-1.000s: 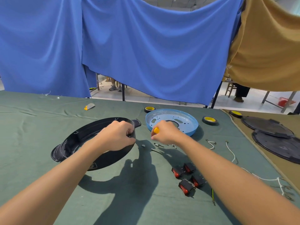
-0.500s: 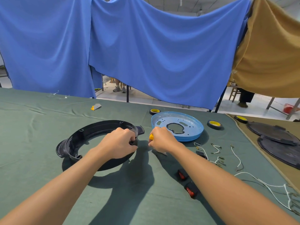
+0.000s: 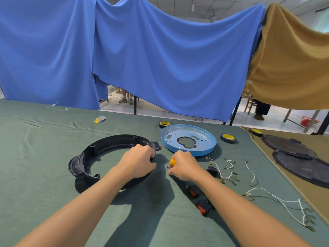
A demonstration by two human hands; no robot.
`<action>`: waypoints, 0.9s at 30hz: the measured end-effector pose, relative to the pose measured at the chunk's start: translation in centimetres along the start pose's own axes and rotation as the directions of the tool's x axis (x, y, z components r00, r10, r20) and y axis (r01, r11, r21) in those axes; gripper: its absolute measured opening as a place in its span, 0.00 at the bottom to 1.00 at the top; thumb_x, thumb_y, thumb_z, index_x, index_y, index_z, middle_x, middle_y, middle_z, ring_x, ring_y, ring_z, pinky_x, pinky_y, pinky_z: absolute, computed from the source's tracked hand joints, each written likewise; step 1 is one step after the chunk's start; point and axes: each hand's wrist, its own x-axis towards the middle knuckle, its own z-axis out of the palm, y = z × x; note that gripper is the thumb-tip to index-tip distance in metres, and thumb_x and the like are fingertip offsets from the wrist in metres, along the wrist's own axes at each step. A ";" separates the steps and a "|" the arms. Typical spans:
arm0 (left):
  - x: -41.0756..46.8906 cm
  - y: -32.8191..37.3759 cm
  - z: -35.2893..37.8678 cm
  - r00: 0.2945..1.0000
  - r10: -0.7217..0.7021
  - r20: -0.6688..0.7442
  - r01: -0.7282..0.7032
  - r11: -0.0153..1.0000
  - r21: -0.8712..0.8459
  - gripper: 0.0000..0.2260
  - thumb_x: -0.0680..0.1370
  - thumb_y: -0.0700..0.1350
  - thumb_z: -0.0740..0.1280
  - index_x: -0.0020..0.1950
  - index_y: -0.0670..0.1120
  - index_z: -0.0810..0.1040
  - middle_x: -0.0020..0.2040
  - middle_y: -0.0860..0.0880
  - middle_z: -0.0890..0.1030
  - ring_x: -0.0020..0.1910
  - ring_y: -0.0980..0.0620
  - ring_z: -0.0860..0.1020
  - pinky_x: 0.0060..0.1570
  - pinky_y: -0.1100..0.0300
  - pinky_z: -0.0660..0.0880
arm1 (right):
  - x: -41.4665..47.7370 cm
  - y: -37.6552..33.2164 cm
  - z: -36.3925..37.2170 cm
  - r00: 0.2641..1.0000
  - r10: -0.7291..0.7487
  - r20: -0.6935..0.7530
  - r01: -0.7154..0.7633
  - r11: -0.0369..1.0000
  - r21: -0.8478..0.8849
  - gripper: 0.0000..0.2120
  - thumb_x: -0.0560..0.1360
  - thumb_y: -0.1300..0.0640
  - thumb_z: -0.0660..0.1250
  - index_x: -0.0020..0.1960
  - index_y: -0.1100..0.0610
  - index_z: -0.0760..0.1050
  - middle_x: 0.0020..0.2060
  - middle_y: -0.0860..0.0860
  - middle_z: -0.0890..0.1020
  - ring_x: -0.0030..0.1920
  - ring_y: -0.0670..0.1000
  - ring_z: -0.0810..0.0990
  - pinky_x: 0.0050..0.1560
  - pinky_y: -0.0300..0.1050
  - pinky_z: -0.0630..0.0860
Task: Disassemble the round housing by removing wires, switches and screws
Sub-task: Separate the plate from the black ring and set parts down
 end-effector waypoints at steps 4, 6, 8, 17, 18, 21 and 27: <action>0.0 0.2 0.4 1.000 0.005 0.007 -0.005 1.000 0.026 0.09 0.75 0.50 0.68 0.38 0.48 0.72 0.34 0.53 0.70 0.34 0.50 0.71 0.28 0.61 0.62 | 0.2 0.0 0.1 1.000 0.005 -0.026 -0.005 1.000 0.011 0.10 0.69 0.52 0.76 0.43 0.55 0.78 0.44 0.53 0.80 0.47 0.55 0.78 0.47 0.51 0.78; -0.1 0.2 0.5 1.000 0.005 0.011 -0.006 1.000 0.028 0.11 0.75 0.50 0.68 0.37 0.50 0.70 0.34 0.54 0.70 0.34 0.51 0.70 0.27 0.61 0.62 | 0.3 0.1 -0.1 0.999 0.004 -0.043 -0.004 1.000 -0.012 0.13 0.68 0.51 0.77 0.41 0.55 0.75 0.43 0.52 0.79 0.46 0.54 0.78 0.44 0.49 0.76; 0.0 0.1 0.5 1.000 0.006 0.007 -0.006 0.999 0.032 0.10 0.75 0.50 0.67 0.37 0.49 0.70 0.34 0.53 0.70 0.35 0.50 0.71 0.27 0.61 0.62 | 0.4 0.3 -0.2 0.999 0.013 -0.035 -0.015 0.999 -0.034 0.15 0.69 0.49 0.76 0.42 0.55 0.72 0.42 0.53 0.77 0.46 0.54 0.77 0.42 0.48 0.75; 0.1 0.3 0.7 1.000 0.016 -0.025 -0.015 0.999 0.048 0.09 0.76 0.50 0.67 0.40 0.50 0.70 0.36 0.52 0.72 0.39 0.49 0.72 0.28 0.62 0.60 | 0.8 0.2 0.0 1.000 0.011 -0.027 -0.013 0.998 -0.067 0.12 0.73 0.52 0.73 0.53 0.55 0.76 0.47 0.54 0.79 0.48 0.54 0.78 0.50 0.52 0.79; 0.1 0.3 0.8 0.999 0.018 -0.030 -0.016 0.999 0.050 0.09 0.76 0.50 0.67 0.40 0.50 0.70 0.37 0.52 0.72 0.38 0.50 0.72 0.28 0.63 0.60 | 0.9 0.1 0.0 1.000 0.009 -0.023 -0.011 0.998 -0.063 0.12 0.73 0.52 0.73 0.53 0.56 0.77 0.47 0.54 0.78 0.48 0.54 0.78 0.50 0.52 0.79; 0.2 0.5 0.9 0.999 0.010 -0.038 -0.008 0.999 0.042 0.09 0.77 0.51 0.67 0.41 0.51 0.70 0.39 0.52 0.72 0.38 0.51 0.71 0.28 0.63 0.61 | 0.6 0.0 -0.5 1.000 -0.003 0.017 0.004 0.998 -0.070 0.11 0.74 0.53 0.71 0.53 0.56 0.75 0.48 0.54 0.78 0.49 0.54 0.77 0.50 0.53 0.79; -0.2 0.1 1.2 0.999 -0.008 -0.051 0.010 0.999 0.035 0.10 0.78 0.54 0.64 0.53 0.49 0.76 0.48 0.50 0.80 0.48 0.47 0.77 0.39 0.57 0.68 | -1.2 1.0 -6.1 0.981 -0.175 0.079 0.182 0.979 -0.091 0.06 0.76 0.63 0.60 0.48 0.56 0.73 0.48 0.53 0.76 0.47 0.52 0.73 0.42 0.44 0.71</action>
